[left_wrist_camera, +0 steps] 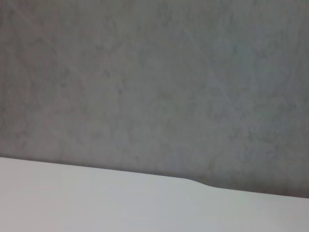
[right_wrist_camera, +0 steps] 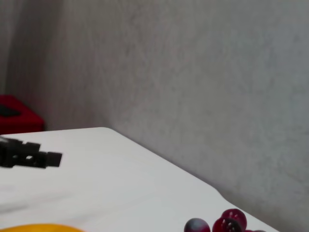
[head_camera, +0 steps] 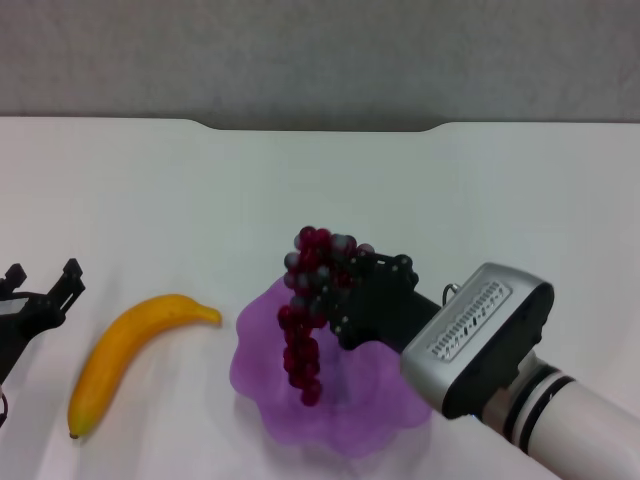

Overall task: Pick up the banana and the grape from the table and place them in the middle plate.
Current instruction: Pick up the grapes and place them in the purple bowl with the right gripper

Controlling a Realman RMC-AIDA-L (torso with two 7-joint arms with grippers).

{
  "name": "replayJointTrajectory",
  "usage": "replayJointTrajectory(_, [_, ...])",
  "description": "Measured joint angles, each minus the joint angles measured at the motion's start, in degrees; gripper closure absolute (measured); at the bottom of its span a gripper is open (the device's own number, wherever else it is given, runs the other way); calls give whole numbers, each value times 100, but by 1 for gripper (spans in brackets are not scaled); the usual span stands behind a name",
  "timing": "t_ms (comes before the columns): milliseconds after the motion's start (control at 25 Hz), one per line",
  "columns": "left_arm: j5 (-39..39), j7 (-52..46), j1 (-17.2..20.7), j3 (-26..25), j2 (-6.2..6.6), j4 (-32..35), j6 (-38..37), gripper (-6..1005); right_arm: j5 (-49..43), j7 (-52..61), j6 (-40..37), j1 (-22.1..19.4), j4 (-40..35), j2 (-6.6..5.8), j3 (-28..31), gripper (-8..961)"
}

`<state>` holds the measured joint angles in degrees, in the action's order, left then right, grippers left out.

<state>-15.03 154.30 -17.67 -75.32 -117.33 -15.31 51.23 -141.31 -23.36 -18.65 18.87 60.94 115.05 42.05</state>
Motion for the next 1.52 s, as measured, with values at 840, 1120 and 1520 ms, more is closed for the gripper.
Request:
replayJointTrajectory(840, [0,28,-52,0,-9,37,-9,201,15,21,-326,0,-648,8,-391,651])
replayJointTrajectory(1120, [0,35,-52,0,-9,37,-20,201,24,21,-630,-42,-945,11,-399,622])
replayJointTrajectory(1520, [0,23,-52,0,-9,37,-26,201,-1,281,-1583,-28,-1332,17,-533,582])
